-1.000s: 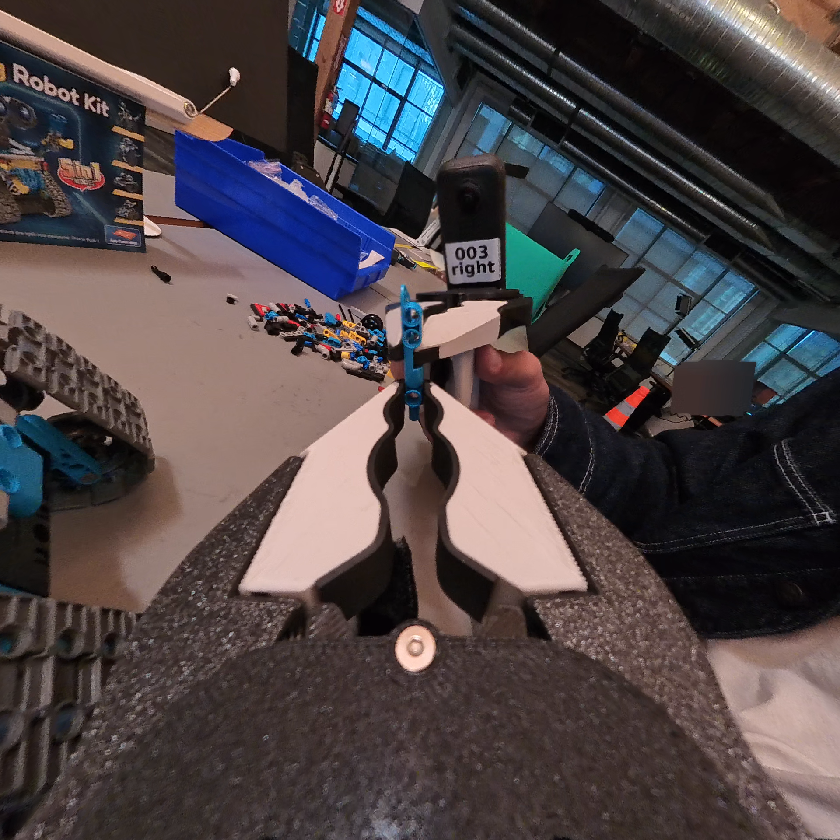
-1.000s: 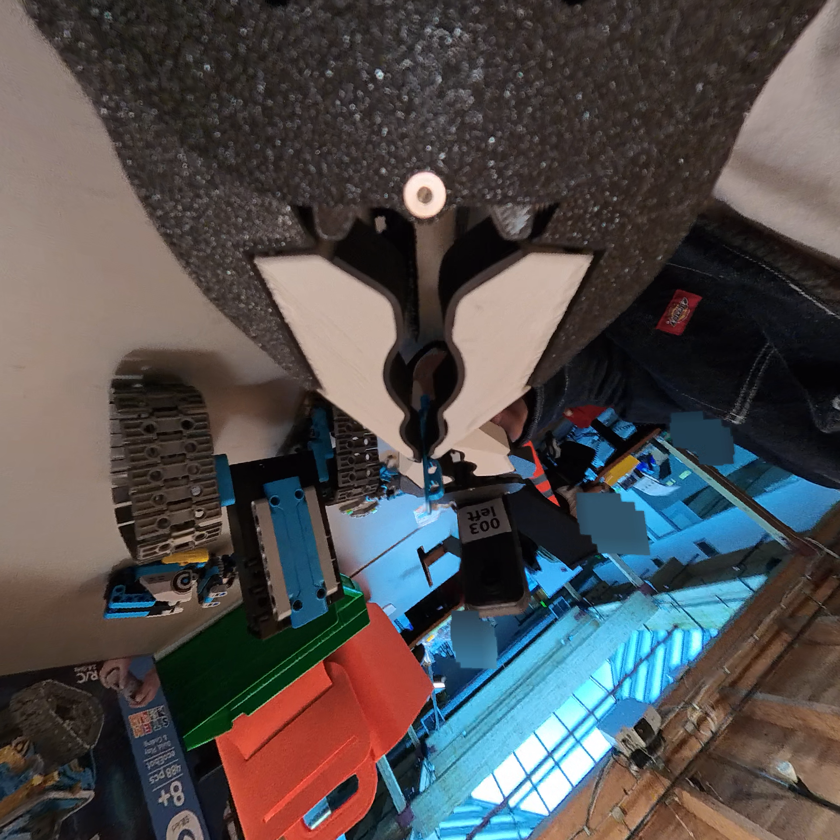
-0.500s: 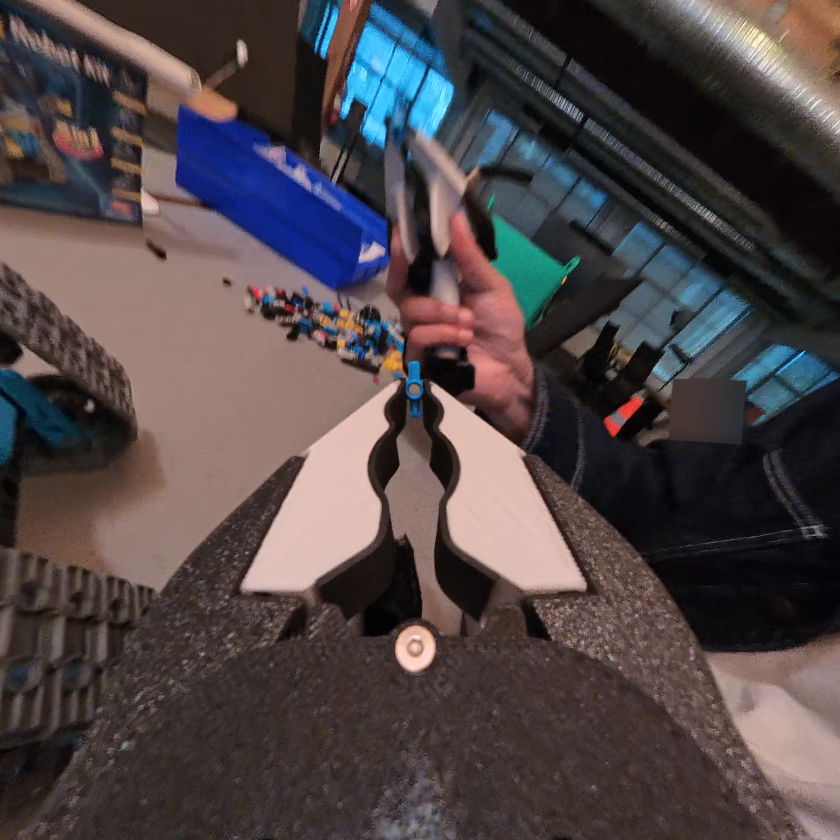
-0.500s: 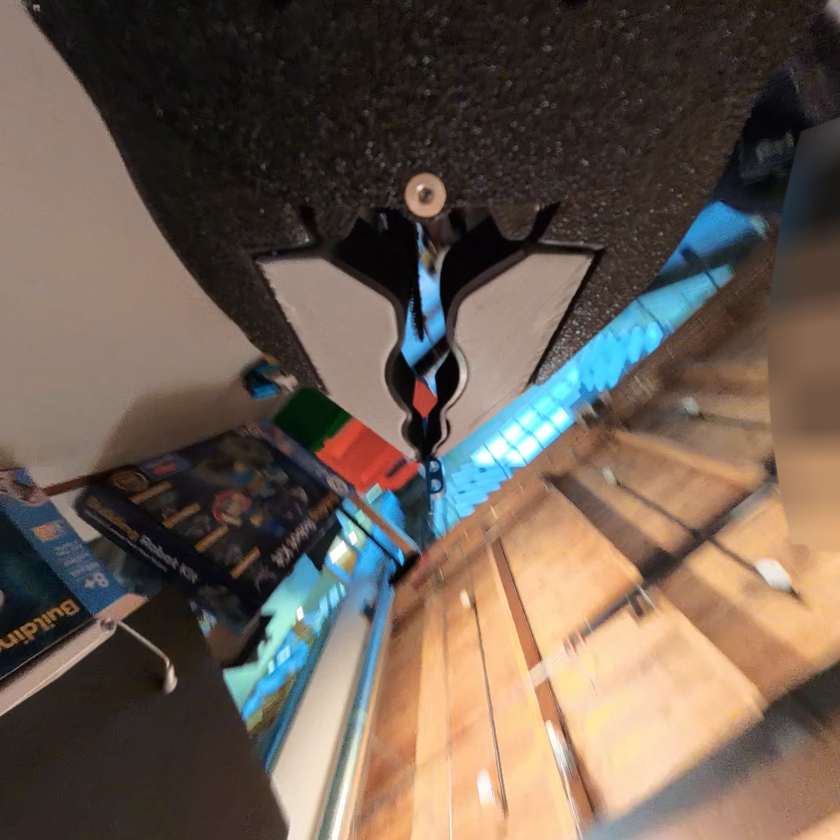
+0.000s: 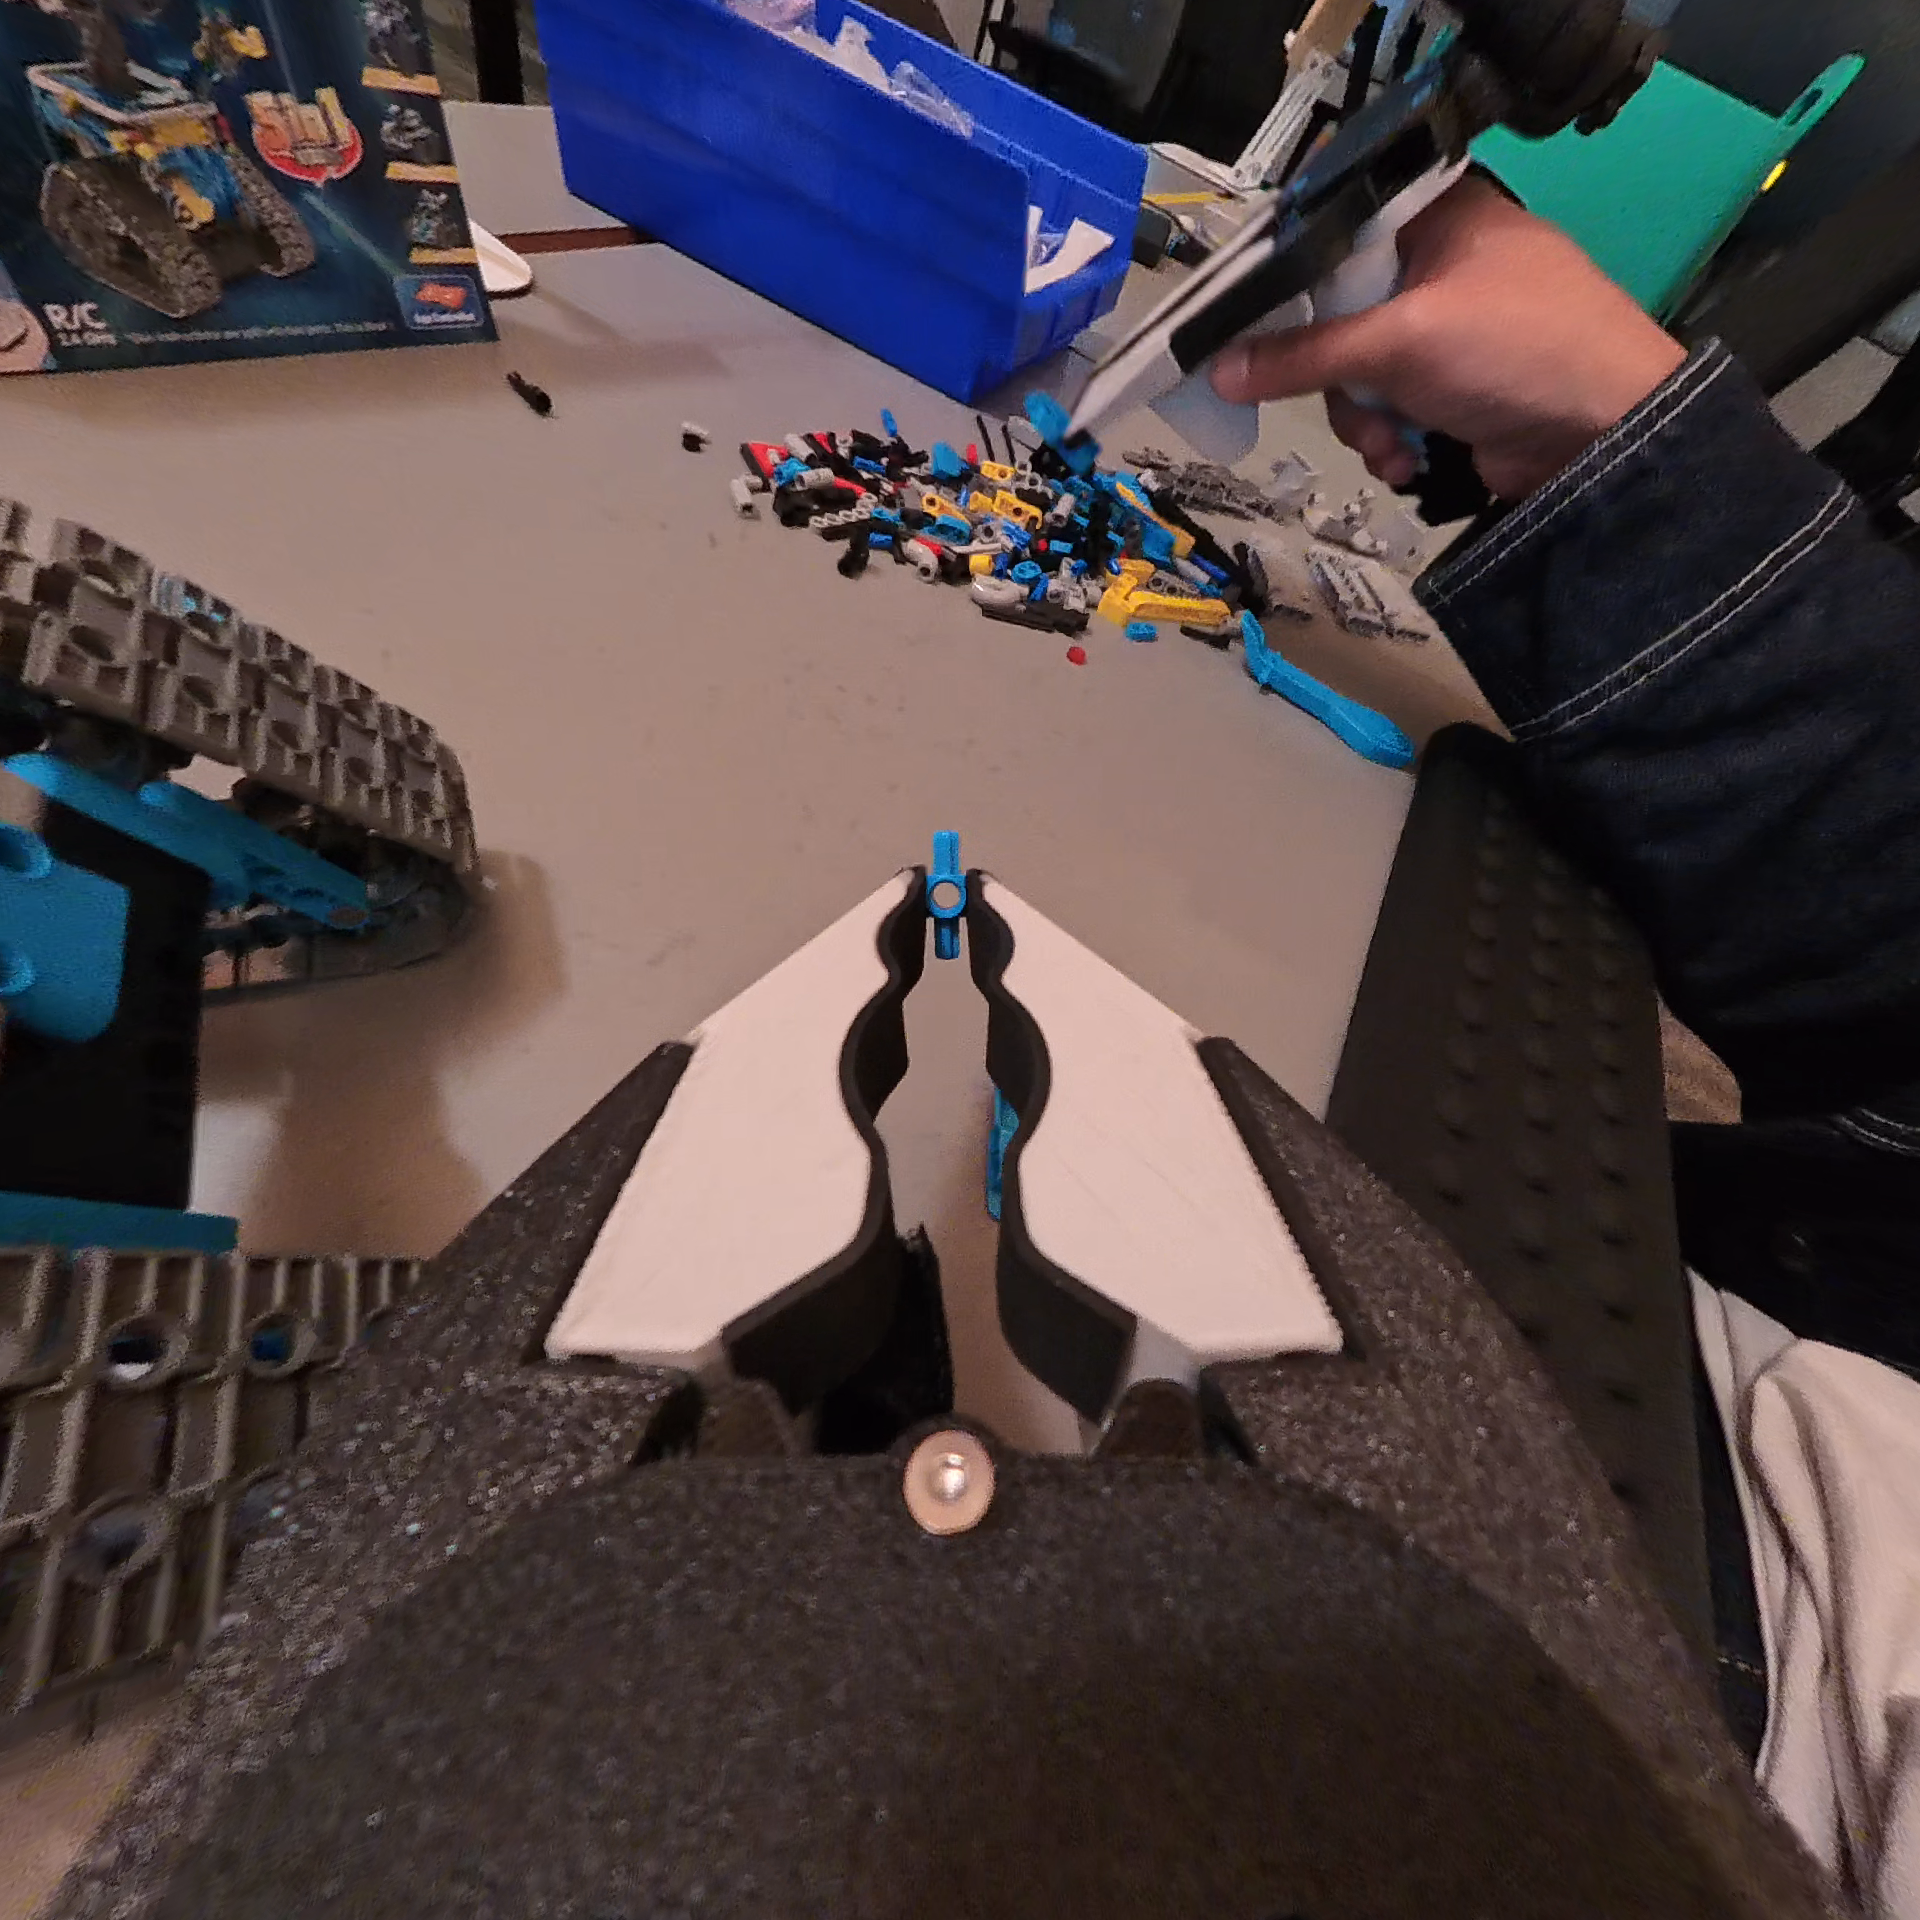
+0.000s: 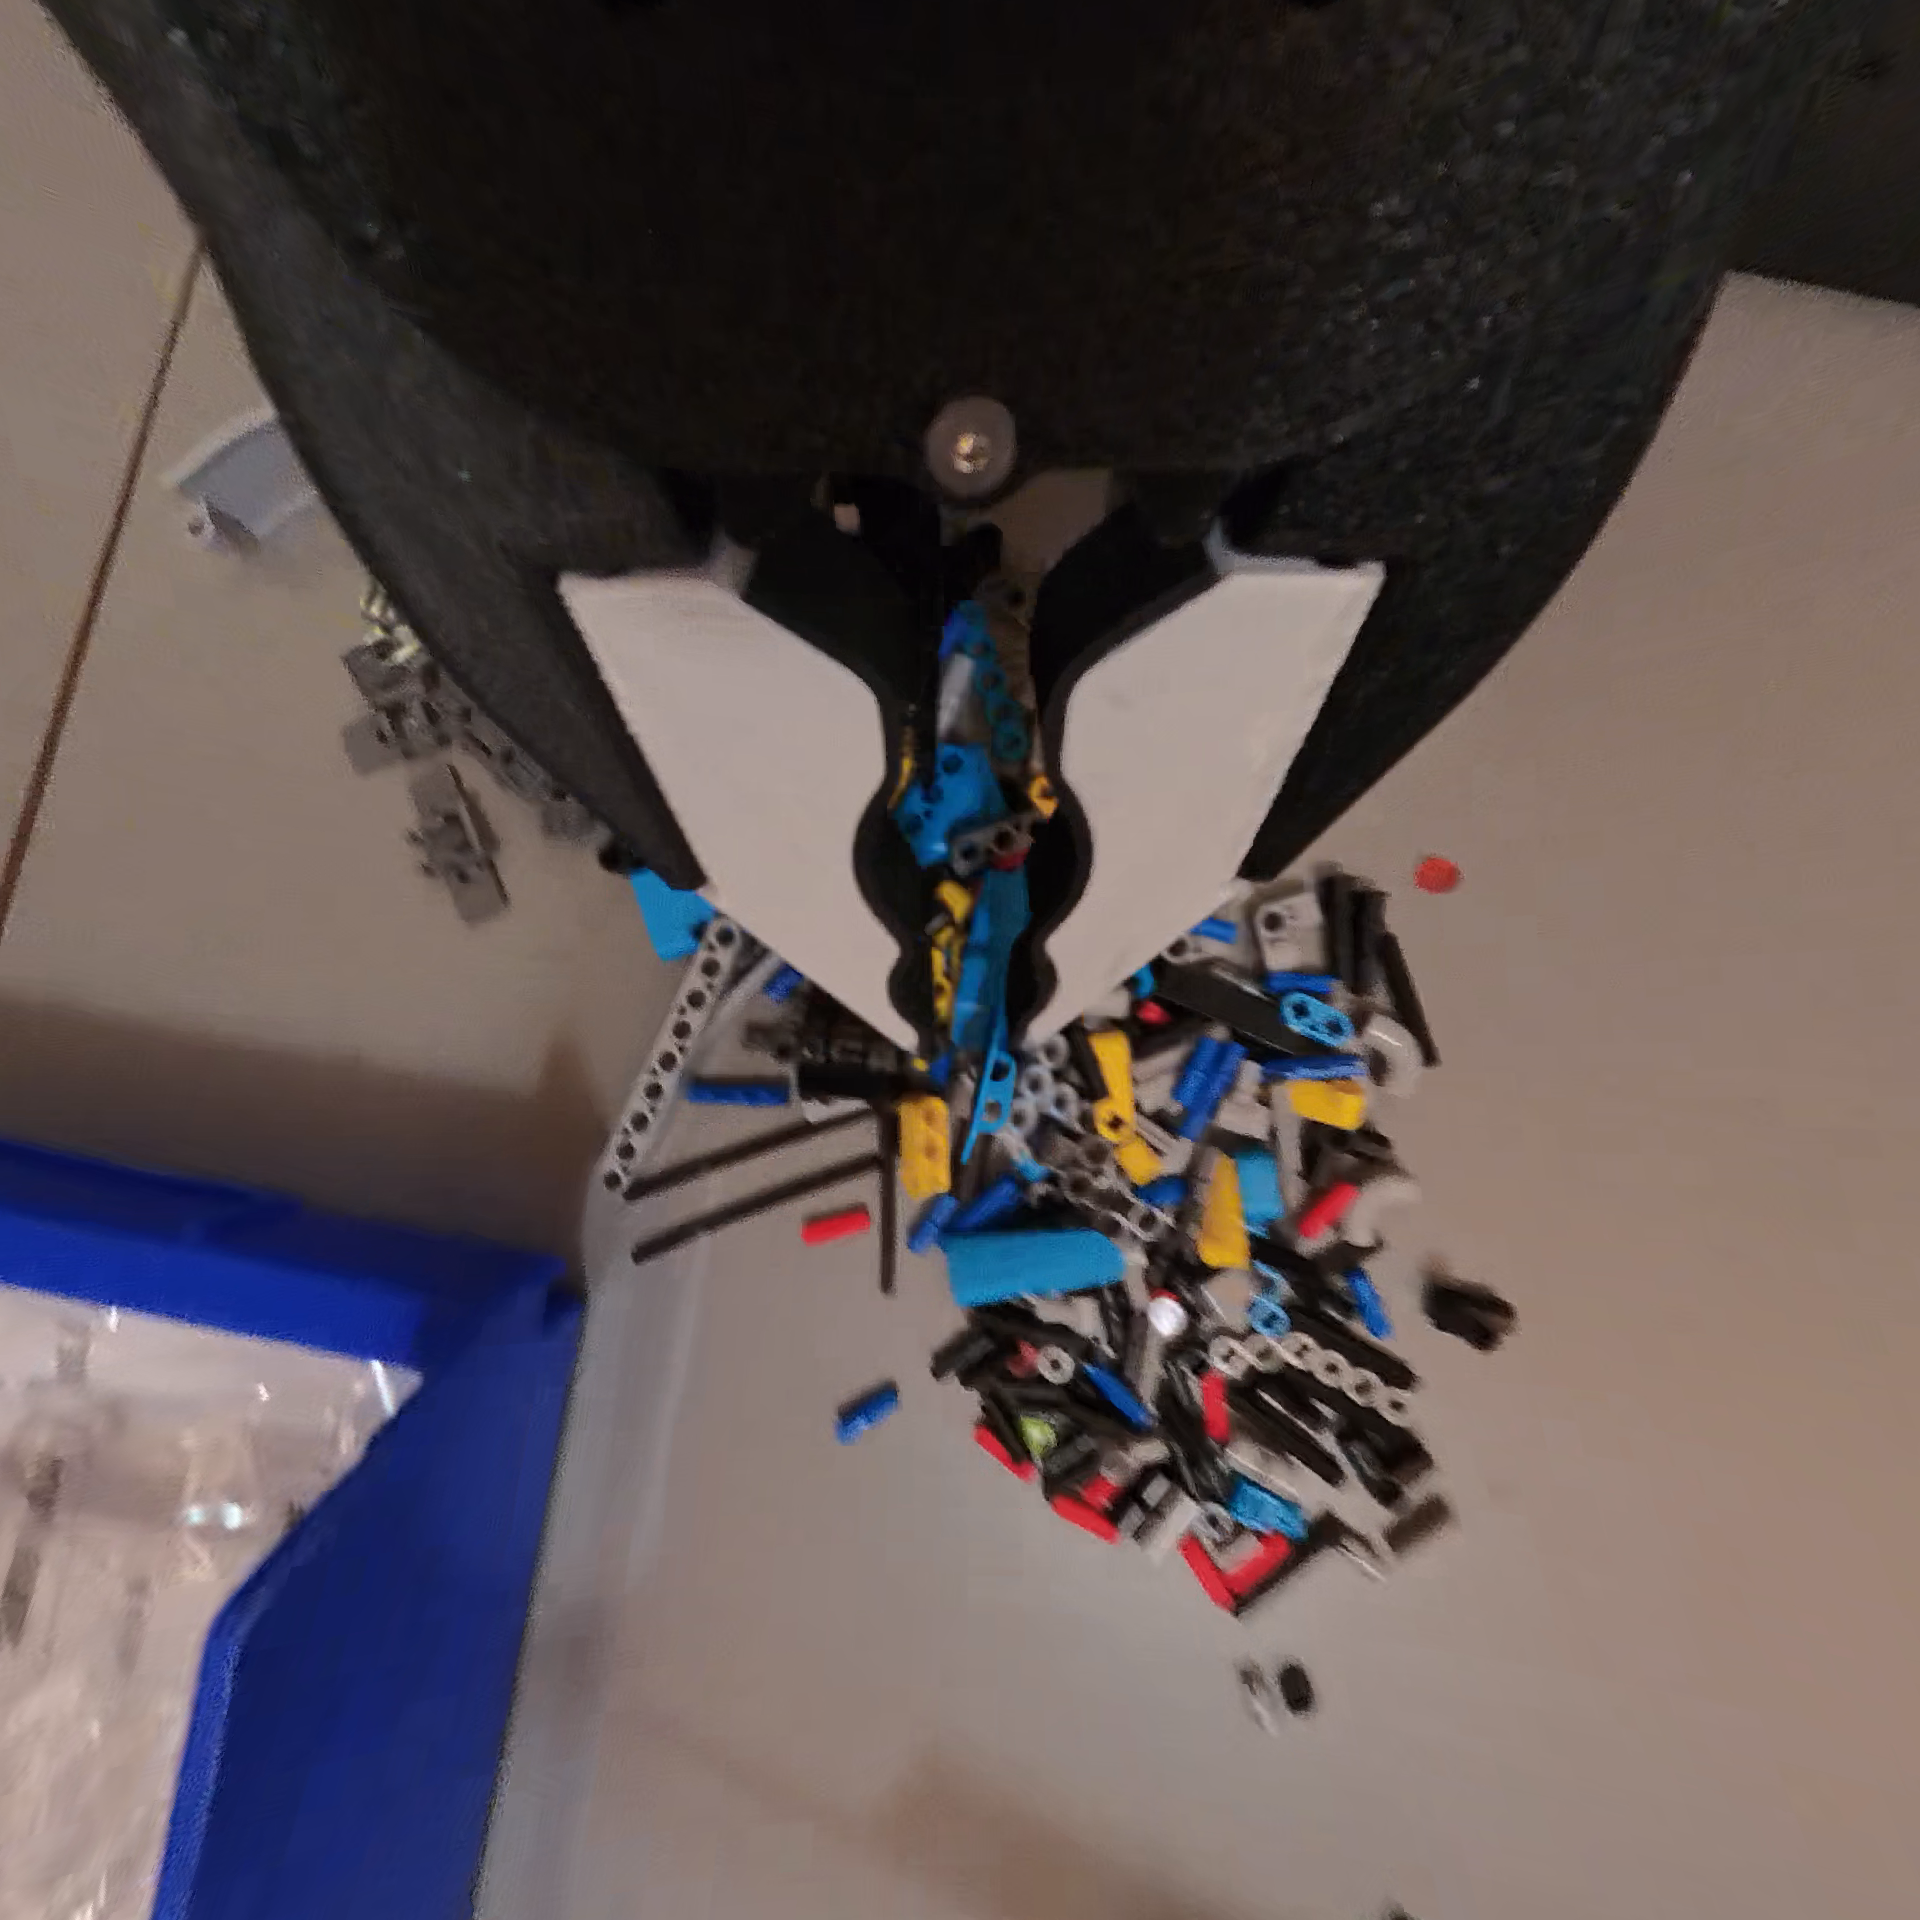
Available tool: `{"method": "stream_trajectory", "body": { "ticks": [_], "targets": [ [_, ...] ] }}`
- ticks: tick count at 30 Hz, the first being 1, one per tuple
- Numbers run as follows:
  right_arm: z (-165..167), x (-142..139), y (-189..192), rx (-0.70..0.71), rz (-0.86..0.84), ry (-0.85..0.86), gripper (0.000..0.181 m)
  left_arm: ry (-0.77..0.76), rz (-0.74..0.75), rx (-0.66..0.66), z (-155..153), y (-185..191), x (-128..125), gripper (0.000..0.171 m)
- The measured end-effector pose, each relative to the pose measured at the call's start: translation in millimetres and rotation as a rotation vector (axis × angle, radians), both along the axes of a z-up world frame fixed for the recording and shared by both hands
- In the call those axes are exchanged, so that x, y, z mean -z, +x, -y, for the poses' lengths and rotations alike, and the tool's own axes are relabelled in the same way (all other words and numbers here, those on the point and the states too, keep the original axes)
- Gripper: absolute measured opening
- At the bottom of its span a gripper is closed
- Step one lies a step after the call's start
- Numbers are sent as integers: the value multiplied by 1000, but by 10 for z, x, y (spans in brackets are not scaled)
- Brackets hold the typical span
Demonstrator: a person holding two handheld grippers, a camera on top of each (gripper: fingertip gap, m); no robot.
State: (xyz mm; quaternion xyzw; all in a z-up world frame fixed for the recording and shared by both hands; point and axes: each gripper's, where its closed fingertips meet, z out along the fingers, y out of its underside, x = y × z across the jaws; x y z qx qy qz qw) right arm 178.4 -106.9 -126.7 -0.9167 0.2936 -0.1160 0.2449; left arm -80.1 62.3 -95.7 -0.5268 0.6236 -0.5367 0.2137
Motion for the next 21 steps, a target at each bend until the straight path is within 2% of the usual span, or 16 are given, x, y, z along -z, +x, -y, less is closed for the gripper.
{"method": "stream_trajectory", "body": {
  "ticks": [2,4,6,8,10,11,13,14,16,19,21],
  "targets": [
    [93,-11,58,23,20,-19,16,-27,2,-11,-33,2,-17,6],
    [91,-156,80,7,91,-25,18,-66,2,-13,-52,4,-35,6],
    [-149,-394,-71,-101,164,32,23,-125,8,-4,-52,-2,-76,6],
    [-695,-590,-662,-407,174,168,31,-197,17,13,-45,-13,-130,6],
    [-1160,-680,-1513,-769,198,278,46,-282,28,34,-39,-26,-199,6],
    [-1307,-674,-1922,-914,214,319,46,-325,31,42,-43,-33,-230,6],
    [-1544,-585,-2434,-1067,253,330,49,-397,35,48,-69,-44,-272,6],
    [-1658,-540,-2544,-1092,300,319,54,-427,38,51,-83,-49,-291,6],
    [-1854,-545,-2605,-1089,443,328,49,-469,41,58,-96,-58,-317,6],
    [-1956,-601,-2709,-1096,482,372,47,-494,37,71,-85,-65,-328,6],
    [-1945,-663,-2764,-1120,530,396,24,-492,38,77,-69,-68,-331,6]
  ]
}}
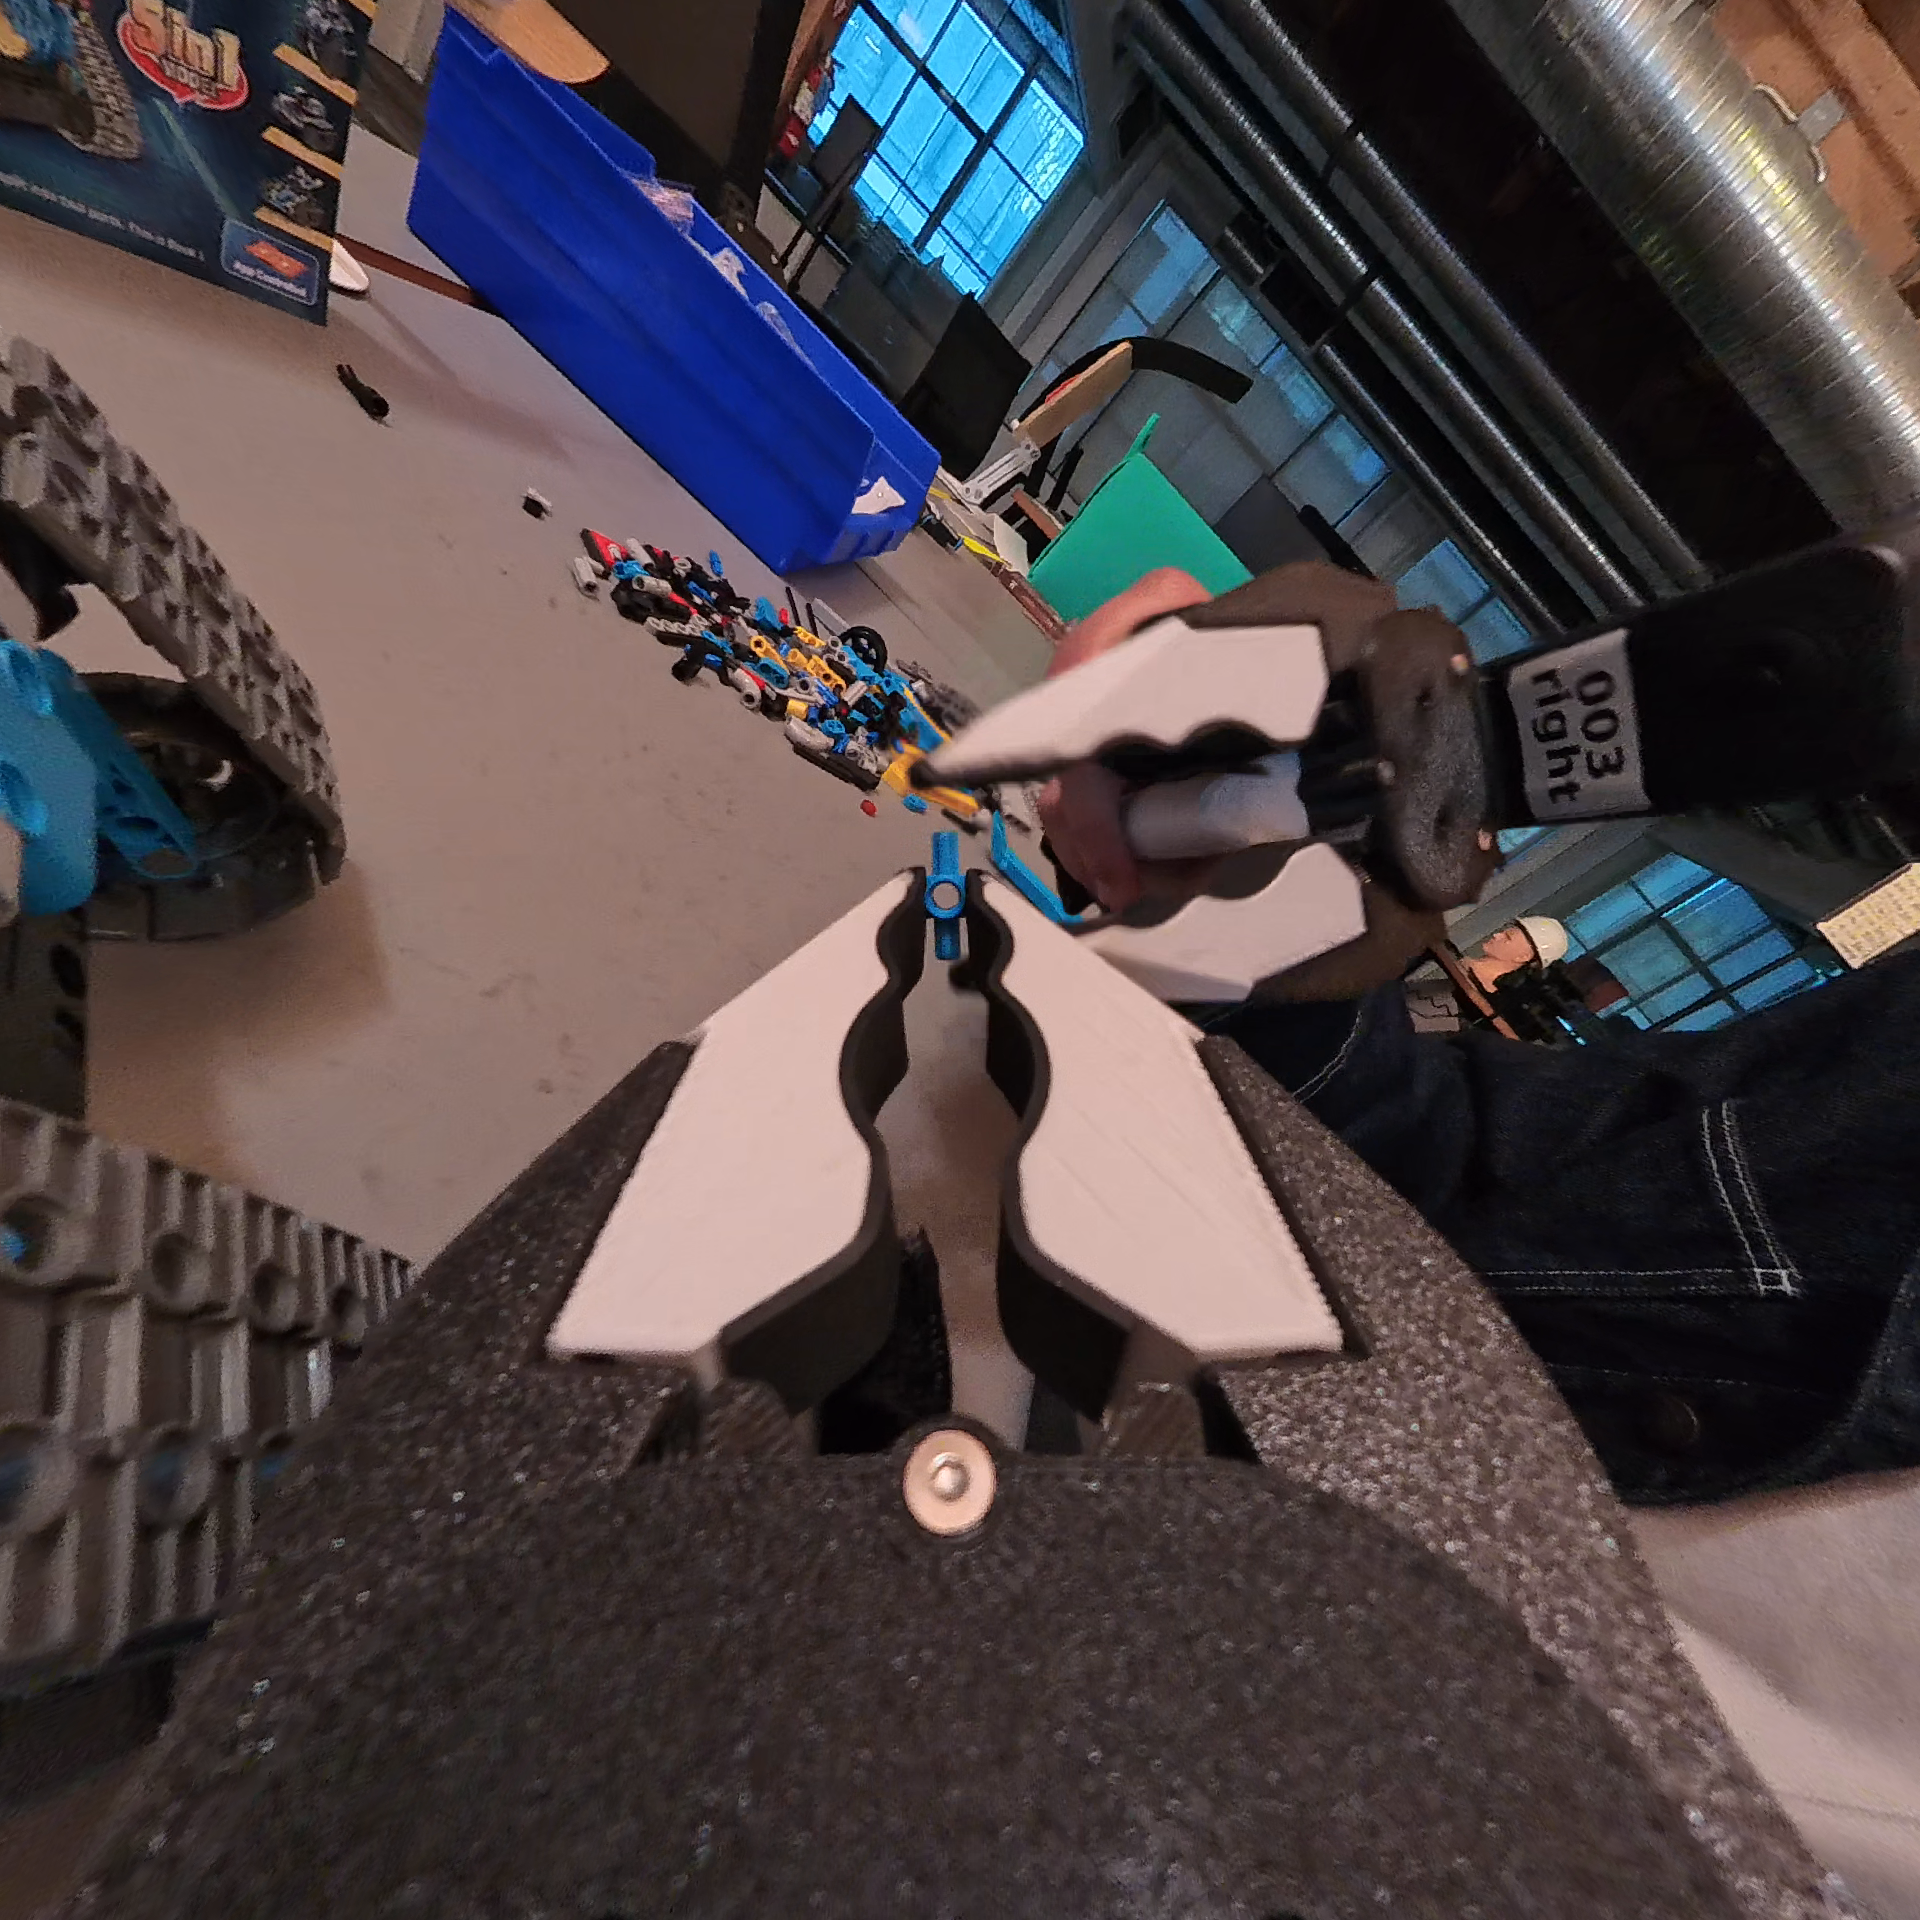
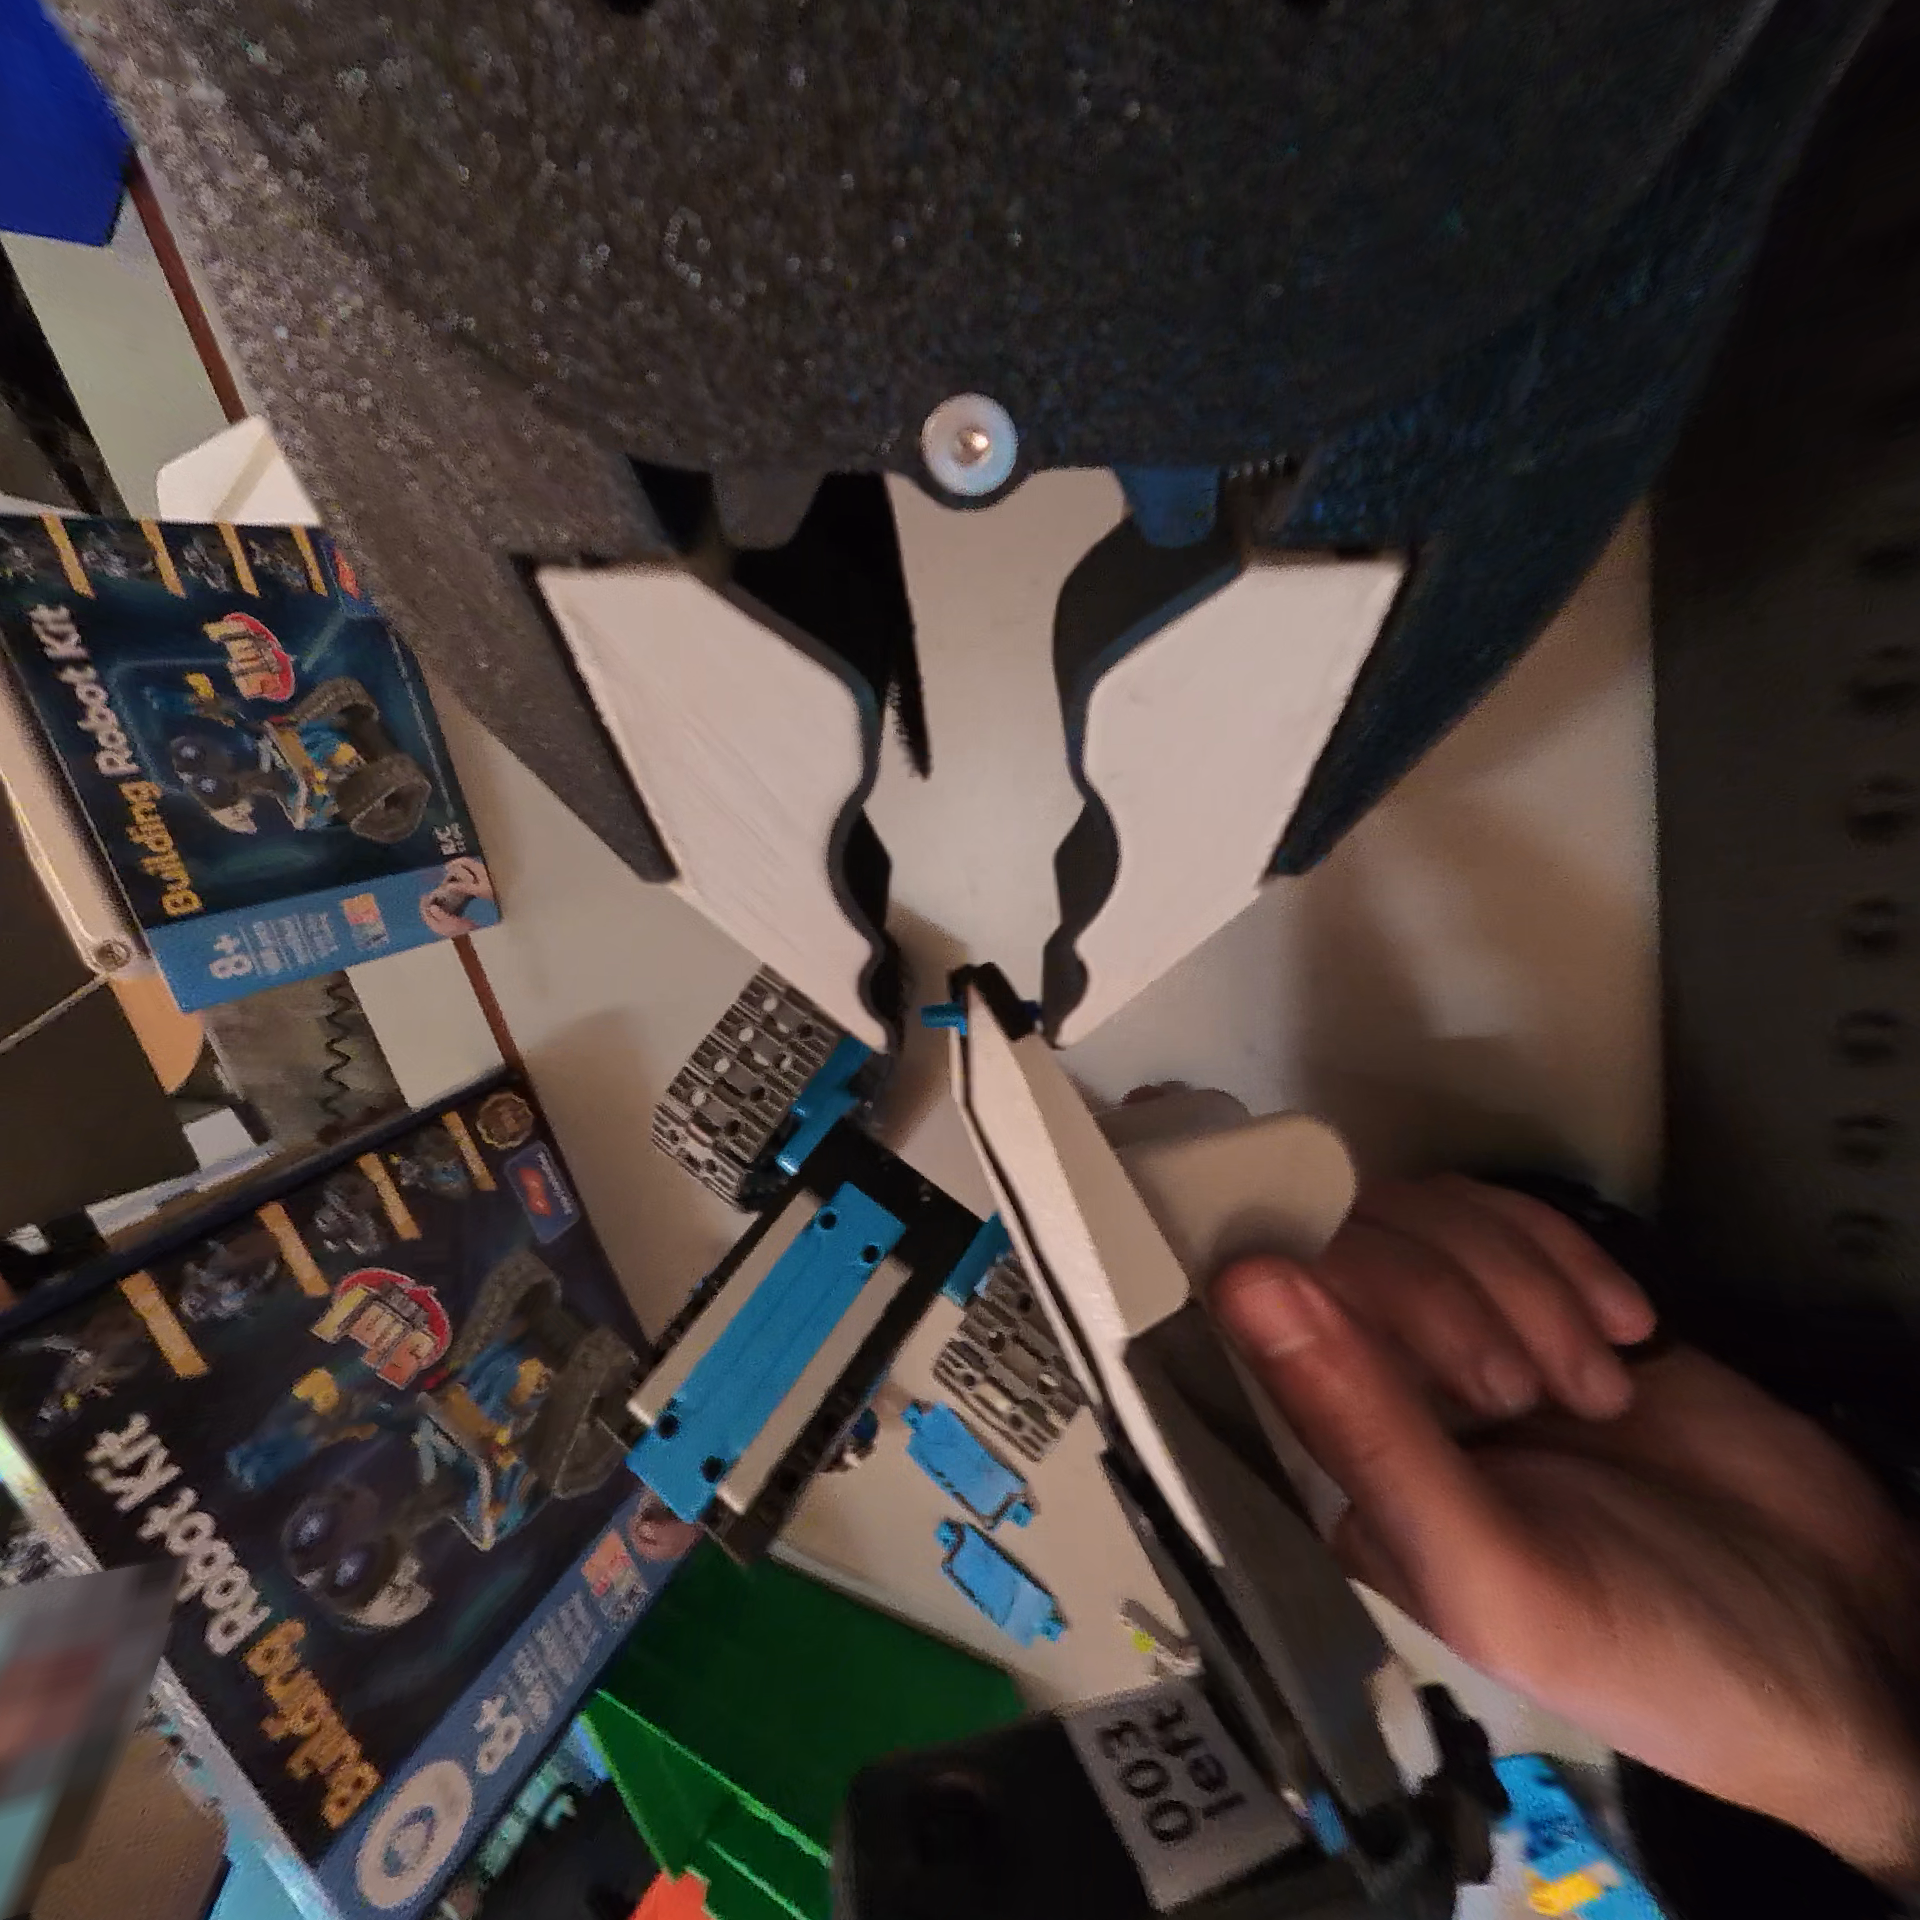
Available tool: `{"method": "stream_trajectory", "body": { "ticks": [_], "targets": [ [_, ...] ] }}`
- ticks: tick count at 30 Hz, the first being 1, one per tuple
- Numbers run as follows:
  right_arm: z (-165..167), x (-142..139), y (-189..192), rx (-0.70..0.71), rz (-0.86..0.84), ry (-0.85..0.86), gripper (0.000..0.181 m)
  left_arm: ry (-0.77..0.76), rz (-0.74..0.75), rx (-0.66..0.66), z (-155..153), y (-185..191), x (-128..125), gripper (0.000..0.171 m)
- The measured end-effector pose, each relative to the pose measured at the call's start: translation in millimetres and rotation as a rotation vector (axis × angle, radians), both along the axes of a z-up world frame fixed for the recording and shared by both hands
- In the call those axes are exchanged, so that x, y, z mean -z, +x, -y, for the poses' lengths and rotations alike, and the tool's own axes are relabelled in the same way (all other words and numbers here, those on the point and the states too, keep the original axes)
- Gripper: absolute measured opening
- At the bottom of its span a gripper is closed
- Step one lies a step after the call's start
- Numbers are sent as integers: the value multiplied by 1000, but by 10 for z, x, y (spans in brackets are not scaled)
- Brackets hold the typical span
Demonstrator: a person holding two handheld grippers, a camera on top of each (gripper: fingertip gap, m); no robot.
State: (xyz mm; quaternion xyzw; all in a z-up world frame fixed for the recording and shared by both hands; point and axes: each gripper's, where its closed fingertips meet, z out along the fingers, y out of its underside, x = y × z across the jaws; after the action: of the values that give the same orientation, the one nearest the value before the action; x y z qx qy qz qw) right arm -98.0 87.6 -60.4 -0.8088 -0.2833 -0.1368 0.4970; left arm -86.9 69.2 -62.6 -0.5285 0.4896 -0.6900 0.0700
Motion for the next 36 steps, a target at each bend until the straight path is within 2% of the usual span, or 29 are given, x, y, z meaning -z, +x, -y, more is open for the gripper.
{"method": "stream_trajectory", "body": {
  "ticks": [5,6,8,9,10,13,14,16,18,22,24,26,29,31,34,36],
  "targets": [
    [32,67,-4,-10,-6,-36,19,-3,-28,12,26,7,50,6],
    [42,70,-22,-23,-12,-38,12,-9,-23,11,23,8,36,6],
    [49,70,37,1,10,-36,12,-15,-10,-6,-10,12,8,11],
    [61,81,75,11,21,-41,12,-17,-14,-22,-43,21,13,21],
    [75,92,107,19,18,-47,12,-22,-23,-35,-76,32,26,24],
    [114,123,159,25,11,-60,12,-66,-22,-39,-121,30,8,18],
    [127,132,217,43,36,-65,0,-78,-15,-39,-128,26,-10,18],
    [207,164,450,104,109,-91,0,-69,-18,-49,-145,27,2,18],
    [389,220,876,218,135,-146,0,-42,-23,-61,-155,33,25,18],
    [1106,525,1884,530,45,-363,0,-18,-27,-68,-151,37,39,18],
    [1337,577,2116,627,3,-392,0,1,-27,-91,-189,43,43,18],
    [1291,580,2034,609,-74,-377,6,45,2,-160,-302,38,1,18],
    [837,611,1501,435,-233,-336,28,138,36,-266,-472,-11,-41,19],
    [612,750,1215,350,-274,-369,33,211,47,-303,-519,-57,-29,19],
    [604,936,1256,370,-222,-421,32,262,68,-291,-471,-134,-30,20],
    [655,984,1264,374,-295,-438,29,274,79,-285,-450,-153,-36,21]
  ]
}}
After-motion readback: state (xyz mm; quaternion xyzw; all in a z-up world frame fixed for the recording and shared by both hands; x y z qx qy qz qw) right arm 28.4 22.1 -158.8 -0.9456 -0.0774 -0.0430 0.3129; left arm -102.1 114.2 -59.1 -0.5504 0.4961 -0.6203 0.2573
